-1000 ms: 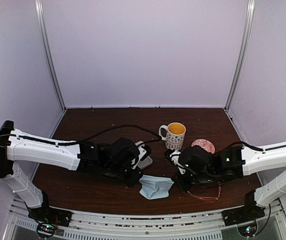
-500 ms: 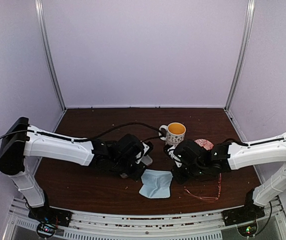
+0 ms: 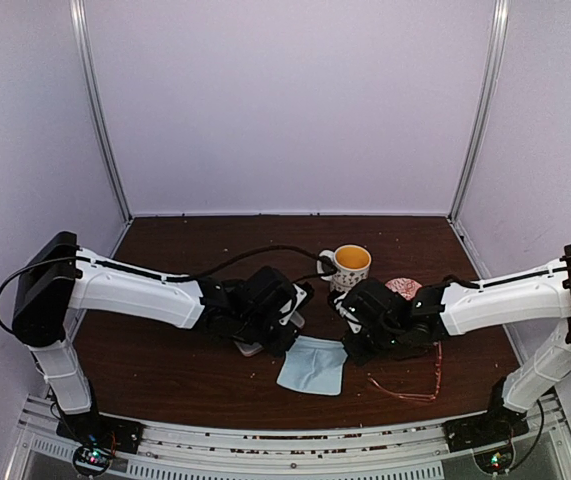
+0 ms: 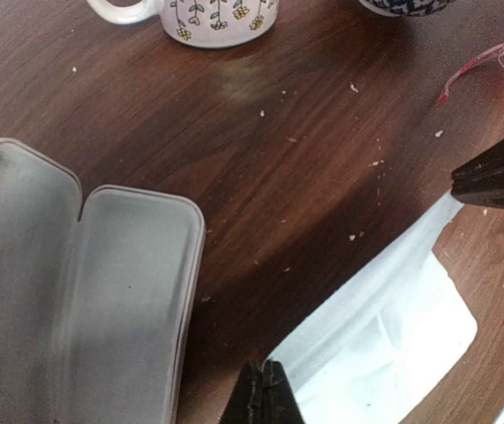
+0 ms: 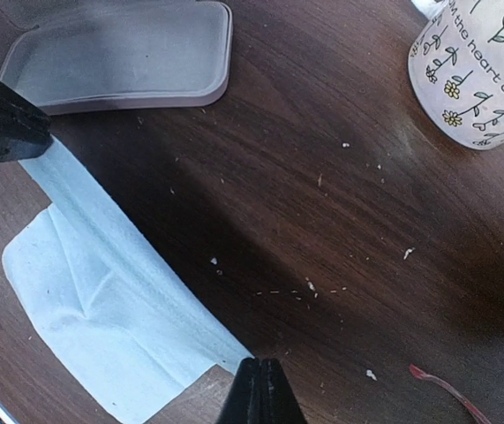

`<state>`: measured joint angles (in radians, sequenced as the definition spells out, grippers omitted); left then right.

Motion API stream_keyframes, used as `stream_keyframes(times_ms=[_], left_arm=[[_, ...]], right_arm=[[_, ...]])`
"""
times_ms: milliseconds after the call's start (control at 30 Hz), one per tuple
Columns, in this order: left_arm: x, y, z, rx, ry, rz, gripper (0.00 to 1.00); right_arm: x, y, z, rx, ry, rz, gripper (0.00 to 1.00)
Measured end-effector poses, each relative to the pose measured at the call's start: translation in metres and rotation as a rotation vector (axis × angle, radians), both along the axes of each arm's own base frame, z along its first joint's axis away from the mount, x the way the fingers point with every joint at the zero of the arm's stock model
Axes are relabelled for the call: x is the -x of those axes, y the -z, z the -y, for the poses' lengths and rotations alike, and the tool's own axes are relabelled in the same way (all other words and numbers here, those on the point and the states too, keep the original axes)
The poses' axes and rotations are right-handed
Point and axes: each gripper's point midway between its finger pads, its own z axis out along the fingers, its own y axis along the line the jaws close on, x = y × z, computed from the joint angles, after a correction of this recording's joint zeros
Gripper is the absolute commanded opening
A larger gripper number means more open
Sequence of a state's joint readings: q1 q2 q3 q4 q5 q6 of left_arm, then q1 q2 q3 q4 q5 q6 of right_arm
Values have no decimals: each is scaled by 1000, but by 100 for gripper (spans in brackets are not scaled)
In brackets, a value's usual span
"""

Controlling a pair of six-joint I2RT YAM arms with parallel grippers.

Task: Organize the sunglasses
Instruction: Fold the glasses cleaning cloth at the center of the board.

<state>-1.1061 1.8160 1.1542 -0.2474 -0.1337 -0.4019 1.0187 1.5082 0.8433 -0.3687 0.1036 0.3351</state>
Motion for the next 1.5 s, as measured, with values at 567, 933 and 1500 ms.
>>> stream_keyframes(times_ms=[567,933,1500], left_arm=[[-6,-4,9,46,39,45,0],[1,17,5,52,87,45,0],[17,35,-3,62,142,7,0]], right_arm=[[-5,2,4,26,-19,28,0],[-5,8,3,15,-39,43,0],[26,19,-8,-53,-128,7,0]])
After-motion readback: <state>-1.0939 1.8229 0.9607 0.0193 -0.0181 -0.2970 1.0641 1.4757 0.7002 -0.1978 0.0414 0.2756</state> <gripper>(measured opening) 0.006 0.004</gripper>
